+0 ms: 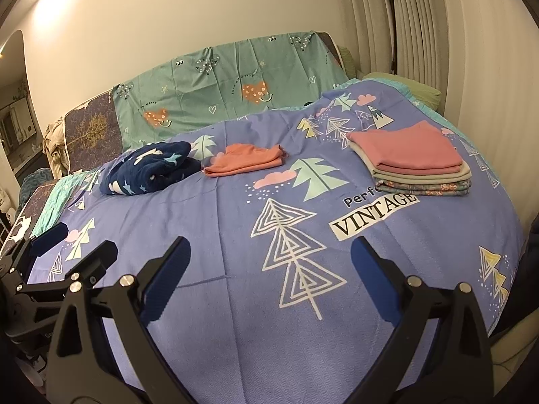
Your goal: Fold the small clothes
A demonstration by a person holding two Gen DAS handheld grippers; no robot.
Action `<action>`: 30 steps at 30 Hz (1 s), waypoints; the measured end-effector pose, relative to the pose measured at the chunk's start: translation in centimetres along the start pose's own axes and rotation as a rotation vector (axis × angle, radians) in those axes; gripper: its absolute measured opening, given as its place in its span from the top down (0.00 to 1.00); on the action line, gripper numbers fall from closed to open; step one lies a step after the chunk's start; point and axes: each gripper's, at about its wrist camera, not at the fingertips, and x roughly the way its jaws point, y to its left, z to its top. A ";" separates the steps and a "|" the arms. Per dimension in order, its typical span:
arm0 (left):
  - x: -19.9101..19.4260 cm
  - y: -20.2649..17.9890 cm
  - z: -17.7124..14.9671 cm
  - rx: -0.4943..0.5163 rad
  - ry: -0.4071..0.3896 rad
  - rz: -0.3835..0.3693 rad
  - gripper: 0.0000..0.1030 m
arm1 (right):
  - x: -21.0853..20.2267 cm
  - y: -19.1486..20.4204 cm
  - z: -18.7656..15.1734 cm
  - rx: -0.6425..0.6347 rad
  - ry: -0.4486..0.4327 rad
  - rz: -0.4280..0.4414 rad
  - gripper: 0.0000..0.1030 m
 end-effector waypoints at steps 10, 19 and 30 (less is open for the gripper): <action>0.3 -0.1 -0.3 -0.004 0.014 0.002 0.01 | 0.2 0.0 -0.1 -0.004 0.007 -0.001 0.05; 0.5 0.0 -0.4 -0.007 0.019 0.002 0.01 | 0.4 0.1 -0.2 -0.009 0.012 0.001 0.05; 0.8 -0.1 -0.6 -0.007 0.029 0.002 0.01 | 0.6 0.0 -0.4 -0.009 0.015 0.000 0.05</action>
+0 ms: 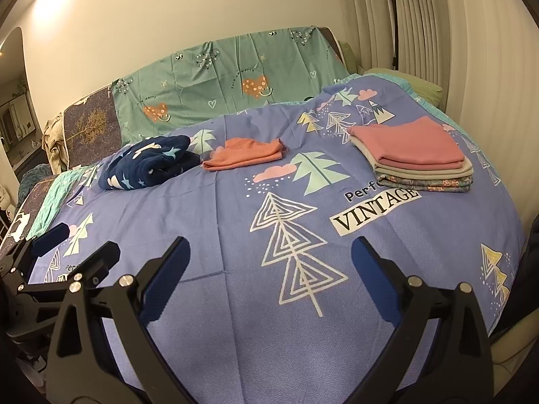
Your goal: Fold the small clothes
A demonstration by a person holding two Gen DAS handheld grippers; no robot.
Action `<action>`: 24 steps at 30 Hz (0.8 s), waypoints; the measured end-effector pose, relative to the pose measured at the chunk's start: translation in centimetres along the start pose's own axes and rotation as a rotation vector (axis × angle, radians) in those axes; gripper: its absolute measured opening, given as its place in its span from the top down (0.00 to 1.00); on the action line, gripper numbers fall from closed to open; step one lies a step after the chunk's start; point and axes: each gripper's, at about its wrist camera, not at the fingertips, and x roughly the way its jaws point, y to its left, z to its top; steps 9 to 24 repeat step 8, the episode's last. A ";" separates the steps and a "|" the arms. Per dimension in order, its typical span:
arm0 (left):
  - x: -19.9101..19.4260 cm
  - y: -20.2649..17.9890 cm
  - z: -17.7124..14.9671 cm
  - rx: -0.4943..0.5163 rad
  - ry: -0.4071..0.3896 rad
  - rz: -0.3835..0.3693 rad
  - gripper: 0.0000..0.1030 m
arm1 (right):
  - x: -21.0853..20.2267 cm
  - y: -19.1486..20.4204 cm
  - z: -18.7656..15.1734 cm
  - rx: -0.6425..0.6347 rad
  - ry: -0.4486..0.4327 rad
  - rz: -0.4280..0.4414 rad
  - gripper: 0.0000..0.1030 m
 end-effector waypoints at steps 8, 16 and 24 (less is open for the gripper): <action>0.1 -0.2 -0.2 0.002 0.002 0.000 0.01 | 0.1 -0.1 -0.2 0.001 0.001 0.000 0.05; 0.1 -0.2 -0.2 0.002 0.002 0.000 0.01 | 0.1 -0.1 -0.2 0.001 0.001 0.000 0.05; 0.1 -0.2 -0.2 0.002 0.002 0.000 0.01 | 0.1 -0.1 -0.2 0.001 0.001 0.000 0.05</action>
